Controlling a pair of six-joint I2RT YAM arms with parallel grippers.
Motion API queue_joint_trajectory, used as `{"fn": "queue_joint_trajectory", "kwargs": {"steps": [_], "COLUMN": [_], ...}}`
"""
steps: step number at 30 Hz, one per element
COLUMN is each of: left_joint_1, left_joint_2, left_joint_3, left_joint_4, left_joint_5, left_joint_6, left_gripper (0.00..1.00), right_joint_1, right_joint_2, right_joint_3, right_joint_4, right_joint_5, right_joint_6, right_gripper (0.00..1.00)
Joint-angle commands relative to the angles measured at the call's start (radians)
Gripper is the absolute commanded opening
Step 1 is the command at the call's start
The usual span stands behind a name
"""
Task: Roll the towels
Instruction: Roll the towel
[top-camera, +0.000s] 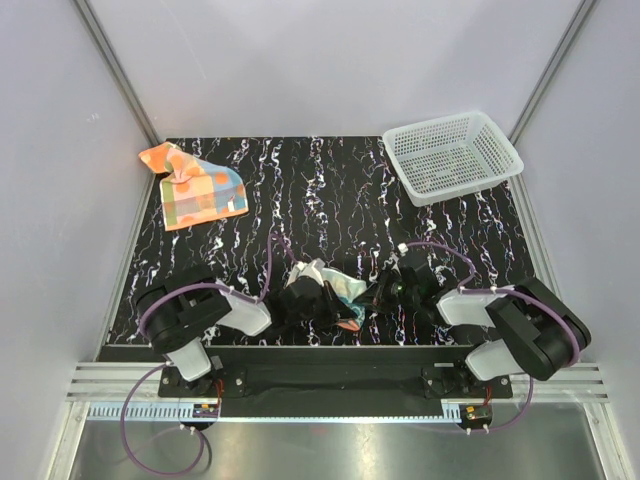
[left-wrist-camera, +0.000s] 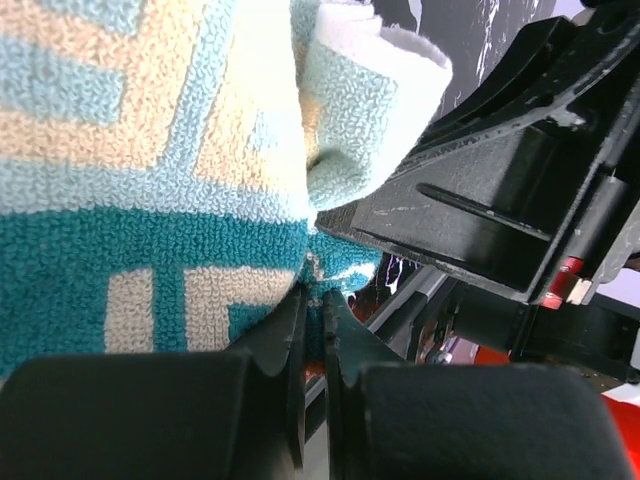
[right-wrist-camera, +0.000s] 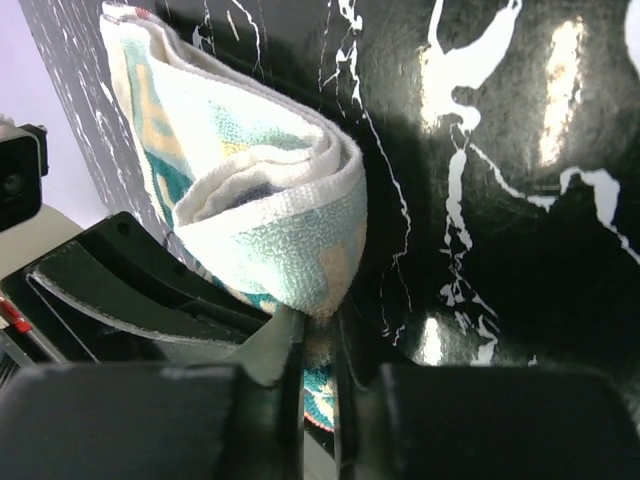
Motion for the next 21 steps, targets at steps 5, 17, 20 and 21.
{"fn": "queue_joint_trajectory", "kwargs": {"steps": [5,17,20,21], "left_joint_1": [-0.014,-0.375,-0.492,-0.504], "left_joint_2": [-0.117,-0.147,-0.048,-0.017], "left_joint_3": [0.126,0.516,0.611,0.64], "left_joint_4": [-0.377,-0.983,-1.023,-1.032], "left_joint_5": [-0.136,-0.857,-0.995,-1.013], "left_joint_6": [0.199,0.42,0.478,0.494], "left_gripper": [0.33,0.61,0.62,0.63], "right_joint_1": [0.027,0.033,0.034,0.034], "right_joint_2": [-0.128,0.026,0.076,0.089], "right_joint_3": [0.166,0.49,0.518,0.524], "right_joint_4": [-0.486,-1.087,-1.118,-1.122], "right_joint_5": [0.113,0.36,0.354,0.352], "right_joint_6": [-0.091,-0.213,-0.22,-0.228], "right_gripper": [0.01,0.0,0.0,0.0]}}
